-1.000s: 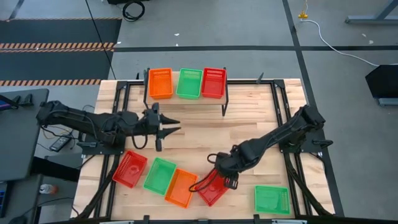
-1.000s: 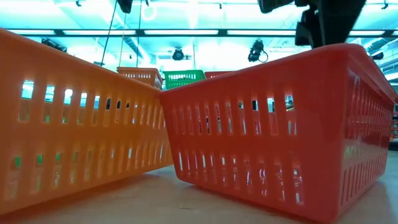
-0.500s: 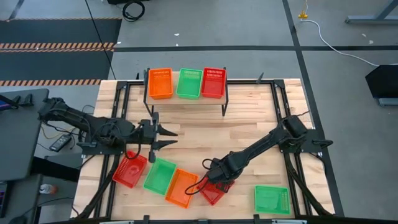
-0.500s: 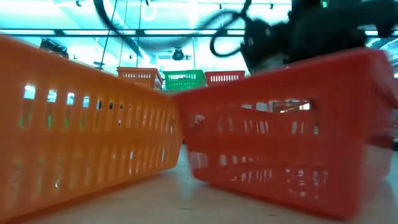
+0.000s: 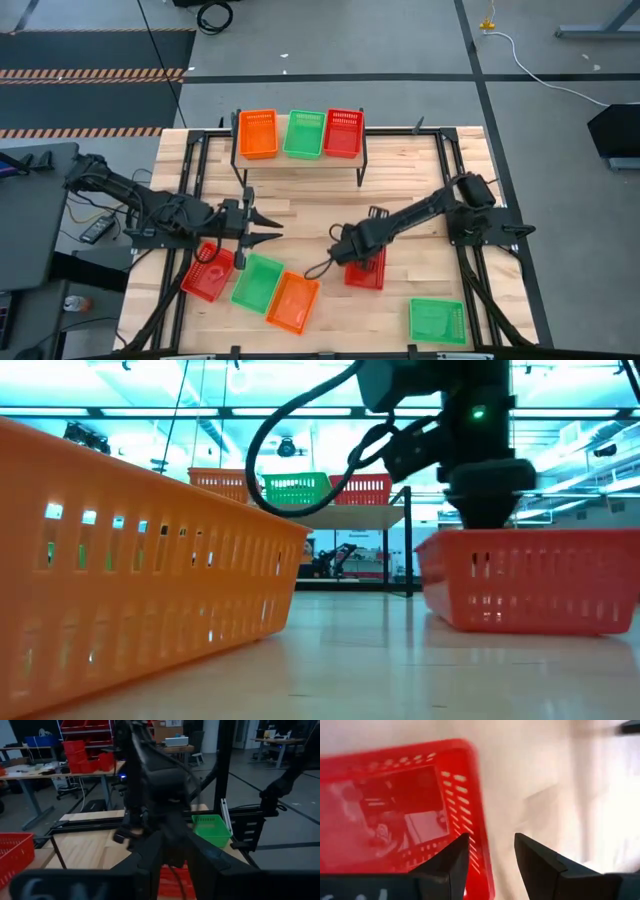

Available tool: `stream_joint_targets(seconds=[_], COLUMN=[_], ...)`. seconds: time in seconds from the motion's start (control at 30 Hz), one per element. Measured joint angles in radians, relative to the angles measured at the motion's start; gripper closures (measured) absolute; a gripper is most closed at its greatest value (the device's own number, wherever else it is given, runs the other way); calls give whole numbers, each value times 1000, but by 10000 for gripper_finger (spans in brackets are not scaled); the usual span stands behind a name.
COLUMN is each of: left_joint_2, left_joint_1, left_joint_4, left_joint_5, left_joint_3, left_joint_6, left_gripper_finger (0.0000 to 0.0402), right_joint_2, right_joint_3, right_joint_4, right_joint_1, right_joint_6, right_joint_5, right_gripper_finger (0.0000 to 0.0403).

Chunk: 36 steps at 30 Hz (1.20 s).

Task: Stack baskets on shelf by color
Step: Stack the right red bin on the red bin on the shelf

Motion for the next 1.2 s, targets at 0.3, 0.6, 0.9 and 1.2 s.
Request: stream_joint_targets(seconds=[0.3, 0.6, 0.9, 1.2], left_joint_2=[0, 0, 1, 2], left_joint_1=[-56, -77, -76, -93], left_joint_4=[-45, -45, -43, -50], left_joint_5=[-59, -78, -78, -78], left_joint_3=[0, 0, 0, 0], left_joint_6=[-7, -8, -33, -60], left_gripper_finger=[331, 332, 332, 331], right_joint_2=[-108, -133, -60, 39], right_joint_3=[51, 94, 95, 94], right_joint_4=[-15, 78, 149, 145], right_joint_1=[-36, 194, 307, 298], right_joint_6=[-8, 63, 105, 106], right_joint_5=[-139, -201, -130, -108], right_gripper_finger=[239, 239, 239, 239])
